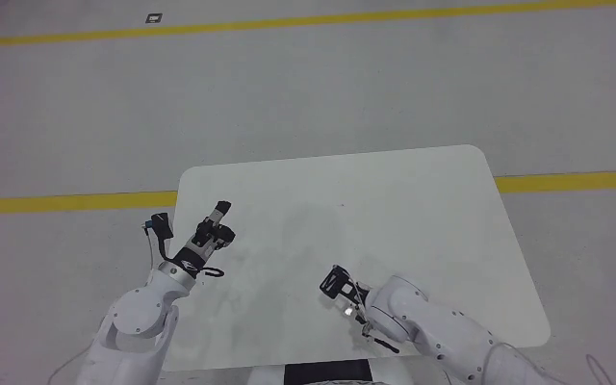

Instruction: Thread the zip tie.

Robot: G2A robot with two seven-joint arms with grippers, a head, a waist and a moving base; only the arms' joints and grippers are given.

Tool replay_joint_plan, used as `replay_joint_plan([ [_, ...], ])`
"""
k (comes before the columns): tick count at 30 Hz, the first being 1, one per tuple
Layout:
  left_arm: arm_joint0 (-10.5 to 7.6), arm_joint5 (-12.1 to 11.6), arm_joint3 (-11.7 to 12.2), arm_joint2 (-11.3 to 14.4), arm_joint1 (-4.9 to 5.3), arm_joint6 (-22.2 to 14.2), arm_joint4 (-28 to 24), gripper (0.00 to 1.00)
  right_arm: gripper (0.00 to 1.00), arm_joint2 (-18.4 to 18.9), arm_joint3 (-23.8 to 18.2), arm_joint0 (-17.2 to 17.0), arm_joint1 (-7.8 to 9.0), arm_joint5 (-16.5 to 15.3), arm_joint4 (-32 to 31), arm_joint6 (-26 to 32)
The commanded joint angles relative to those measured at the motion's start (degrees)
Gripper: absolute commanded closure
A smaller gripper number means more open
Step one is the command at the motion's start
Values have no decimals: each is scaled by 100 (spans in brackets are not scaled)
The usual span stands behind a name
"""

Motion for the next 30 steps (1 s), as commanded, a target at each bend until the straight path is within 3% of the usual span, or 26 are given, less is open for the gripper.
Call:
replay_joint_plan([
  [1, 0, 0, 0, 0, 0, 0, 0, 0, 86, -13, 34, 13, -12, 18, -29, 0],
  [14, 0, 0, 0, 0, 0, 0, 0, 0, 86, -91, 251, 71, -91, 140, -202, 0],
  [19, 0, 0, 0, 0, 0, 0, 0, 0, 100, -109, 308, 82, -114, 158, -236, 0],
  [22, 0, 0, 0, 0, 0, 0, 0, 0, 100, -109, 315, 84, -124, 168, -244, 0],
  [30, 0, 0, 0, 0, 0, 0, 0, 0, 100, -35, 23, -80, -85, 225, -426, 0],
])
